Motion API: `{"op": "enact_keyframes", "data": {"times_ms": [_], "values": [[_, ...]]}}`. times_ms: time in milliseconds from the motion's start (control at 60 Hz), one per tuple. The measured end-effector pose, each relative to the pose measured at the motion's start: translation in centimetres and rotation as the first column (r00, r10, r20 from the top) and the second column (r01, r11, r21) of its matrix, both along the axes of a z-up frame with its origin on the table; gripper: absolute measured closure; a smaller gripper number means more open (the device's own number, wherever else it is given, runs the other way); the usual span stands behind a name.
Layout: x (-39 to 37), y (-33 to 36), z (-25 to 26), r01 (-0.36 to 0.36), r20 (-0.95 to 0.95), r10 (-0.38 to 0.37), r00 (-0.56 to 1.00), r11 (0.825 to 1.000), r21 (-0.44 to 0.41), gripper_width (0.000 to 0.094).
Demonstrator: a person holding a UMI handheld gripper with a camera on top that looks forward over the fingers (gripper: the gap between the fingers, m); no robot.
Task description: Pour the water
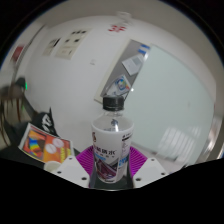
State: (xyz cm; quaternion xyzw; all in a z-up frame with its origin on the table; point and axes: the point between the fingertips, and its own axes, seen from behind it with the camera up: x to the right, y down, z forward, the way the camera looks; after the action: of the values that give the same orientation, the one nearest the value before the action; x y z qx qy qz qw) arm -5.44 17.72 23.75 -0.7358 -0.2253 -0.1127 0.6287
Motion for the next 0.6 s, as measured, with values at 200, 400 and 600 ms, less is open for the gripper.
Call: {"op": "enact_keyframes", "data": {"times_ms": [200,400,600], "values": [[2.3,-0.3,-9.2,0.021,-0.273,-0.068,0.960,0.985,-0.171,0.0519],[3.0,-0.4,-16.5,0.046,-0.342,-0.134,0.930,0.966,-0.255,0.0520],[3.7,-1.3,-18.3,0.054,-0.382,-0.137,0.914,0.974,-0.220,0.0484]]}}
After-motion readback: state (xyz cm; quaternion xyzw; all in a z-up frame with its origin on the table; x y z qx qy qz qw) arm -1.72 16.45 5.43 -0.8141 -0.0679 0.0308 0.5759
